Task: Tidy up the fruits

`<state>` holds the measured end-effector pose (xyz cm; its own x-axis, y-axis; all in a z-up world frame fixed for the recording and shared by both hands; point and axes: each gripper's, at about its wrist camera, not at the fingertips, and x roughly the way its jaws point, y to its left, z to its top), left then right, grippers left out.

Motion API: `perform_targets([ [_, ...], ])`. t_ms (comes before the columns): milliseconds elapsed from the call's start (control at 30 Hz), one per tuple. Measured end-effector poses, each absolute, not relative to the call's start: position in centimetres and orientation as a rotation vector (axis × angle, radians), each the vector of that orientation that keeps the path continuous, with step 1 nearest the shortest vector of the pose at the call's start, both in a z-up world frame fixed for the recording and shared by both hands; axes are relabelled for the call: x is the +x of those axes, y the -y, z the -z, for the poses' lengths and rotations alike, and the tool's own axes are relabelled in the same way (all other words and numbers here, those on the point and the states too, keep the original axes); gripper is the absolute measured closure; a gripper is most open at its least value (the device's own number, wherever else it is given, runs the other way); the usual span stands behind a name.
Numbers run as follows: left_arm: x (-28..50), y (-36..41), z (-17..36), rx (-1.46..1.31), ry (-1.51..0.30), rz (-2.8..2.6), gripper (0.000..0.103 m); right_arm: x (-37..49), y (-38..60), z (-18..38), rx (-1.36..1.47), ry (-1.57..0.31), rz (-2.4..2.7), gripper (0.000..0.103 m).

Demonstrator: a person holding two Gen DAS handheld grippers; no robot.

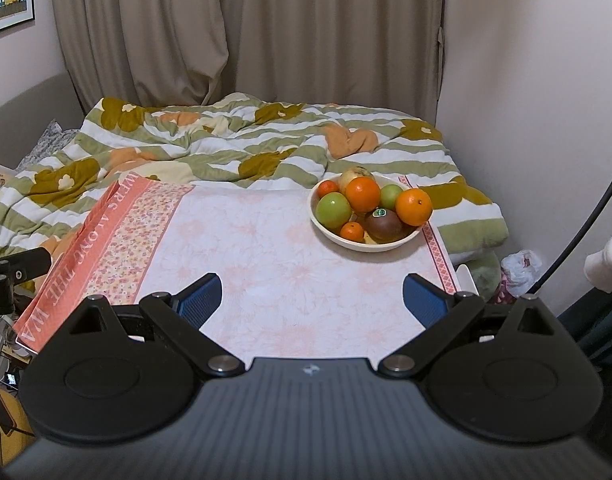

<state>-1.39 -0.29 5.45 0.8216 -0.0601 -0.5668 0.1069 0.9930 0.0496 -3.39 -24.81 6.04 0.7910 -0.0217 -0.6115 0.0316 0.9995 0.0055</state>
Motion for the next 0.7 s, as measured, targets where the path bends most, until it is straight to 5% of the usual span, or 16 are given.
perform_targets([
  [700, -0.83, 0.33, -5.31, 0.061, -0.601, 0.085, 0.0, -2.76, 24.61, -6.09, 0.02, -0.657, 0.027, 0.0],
])
